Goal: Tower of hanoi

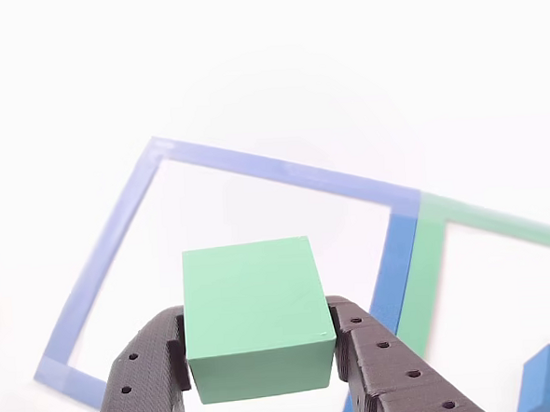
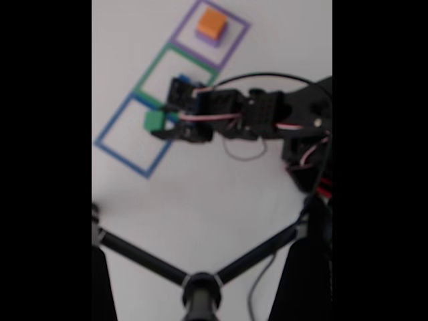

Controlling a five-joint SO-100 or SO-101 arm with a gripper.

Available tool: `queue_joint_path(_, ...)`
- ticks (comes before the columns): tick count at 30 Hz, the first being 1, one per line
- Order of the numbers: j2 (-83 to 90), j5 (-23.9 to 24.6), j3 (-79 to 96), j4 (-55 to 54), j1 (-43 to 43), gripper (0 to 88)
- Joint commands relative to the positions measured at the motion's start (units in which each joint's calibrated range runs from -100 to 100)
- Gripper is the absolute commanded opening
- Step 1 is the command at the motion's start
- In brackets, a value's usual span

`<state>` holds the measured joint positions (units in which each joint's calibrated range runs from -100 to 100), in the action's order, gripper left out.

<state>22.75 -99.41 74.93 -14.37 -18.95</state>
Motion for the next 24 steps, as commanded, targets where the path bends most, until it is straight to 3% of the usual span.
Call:
queue_joint_path(1,-5.8,-0.6,1.1,-13.2,-1.2,9.8)
queue_joint_path(9,-20.8,-0.6,-0.2,-28.6,-2.5,9.8)
queue_joint_path(24,-38.9,-0.6,-8.1,-41.2,-2.3,10.1)
